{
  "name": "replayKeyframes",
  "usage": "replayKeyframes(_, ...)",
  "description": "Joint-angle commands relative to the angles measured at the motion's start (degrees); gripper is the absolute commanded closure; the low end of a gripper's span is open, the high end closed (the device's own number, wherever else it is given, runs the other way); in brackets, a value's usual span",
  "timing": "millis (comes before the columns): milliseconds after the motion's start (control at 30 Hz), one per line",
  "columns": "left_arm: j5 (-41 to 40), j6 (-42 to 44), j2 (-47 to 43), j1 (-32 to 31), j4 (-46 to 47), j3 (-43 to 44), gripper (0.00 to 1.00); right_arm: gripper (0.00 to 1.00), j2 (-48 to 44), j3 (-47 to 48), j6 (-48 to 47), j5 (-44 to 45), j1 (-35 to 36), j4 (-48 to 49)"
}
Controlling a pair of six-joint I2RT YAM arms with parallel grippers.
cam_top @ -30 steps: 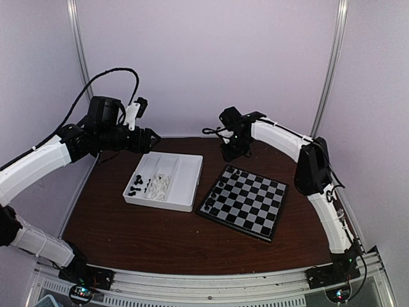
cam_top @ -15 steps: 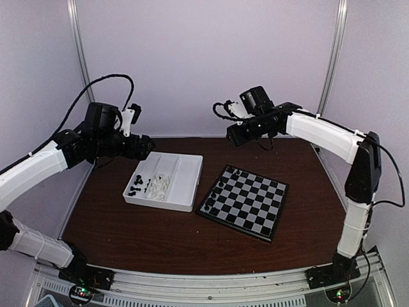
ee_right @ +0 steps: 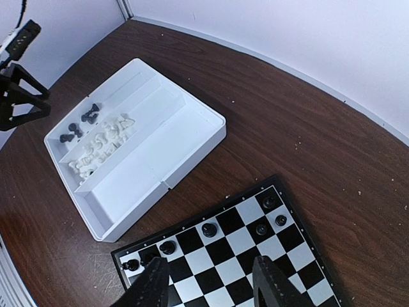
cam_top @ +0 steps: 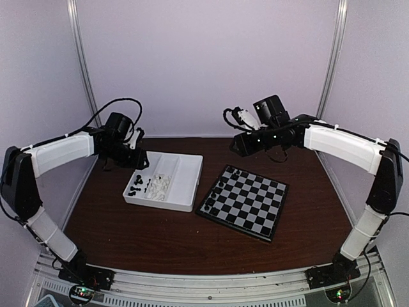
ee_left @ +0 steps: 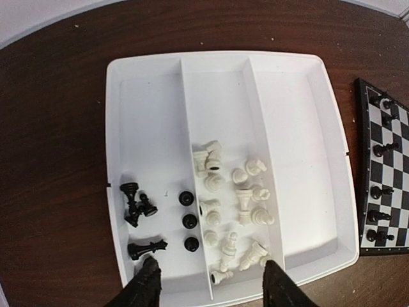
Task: Set up the chess pieces on the board
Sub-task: Pick up the chess piece from the storage box.
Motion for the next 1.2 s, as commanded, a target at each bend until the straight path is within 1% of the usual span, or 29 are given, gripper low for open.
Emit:
replayKeyframes(0,1.08,0.21,6.45,0.69,-5.63,5.9,0.55,0.53,-2.67,-2.42,1.55,-2.3,0.18,3.08)
replayKeyframes(67,0.8,-0.09,8.58,1.02,-6.45,7.23,0.57,0.53,-2.66,-2.79,1.68,-2.7,0.13,3.11)
replayKeyframes(200,-2.45,-0.33,10.88,1.42,-7.92,9.06,0.57,0.53,-2.98,-3.92,1.81,-3.59,0.19,3.56)
replayKeyframes(300,-2.55,-0.37,12.73,2.2,-8.76,10.18,0.57,0.53,-3.46,-5.3,1.97,-4.04,0.16,4.6)
replayKeyframes(333,-4.67,-0.37,13.43,2.32,-9.02,10.65,0.56,0.53,-3.59,-5.7,1.95,-4.15,0.17,4.87)
replayKeyframes(467,-7.59,0.45,15.43,2.52,-9.41,11.57,0.57,0.53,-3.72,-6.45,1.98,-3.93,0.18,4.81)
replayKeyframes(633,-9.42,1.25,18.43,3.39,-10.42,13.48,0.68,0.53,-4.48,-8.05,1.96,-3.81,0.12,5.32)
replayKeyframes(833,-11.25,1.55,22.09,3.58,-10.45,15.28,0.7,0.53,-4.41,-8.51,2.54,-4.02,0.18,6.1)
replayKeyframes(1000,-12.43,1.56,24.92,3.58,-10.44,16.73,0.74,0.53,-4.1,-8.05,2.5,-4.3,0.14,6.1)
replayKeyframes(1167,-13.56,1.64,27.7,3.58,-10.71,18.61,0.76,0.53,-3.83,-8.02,2.38,-3.95,0.16,6.15)
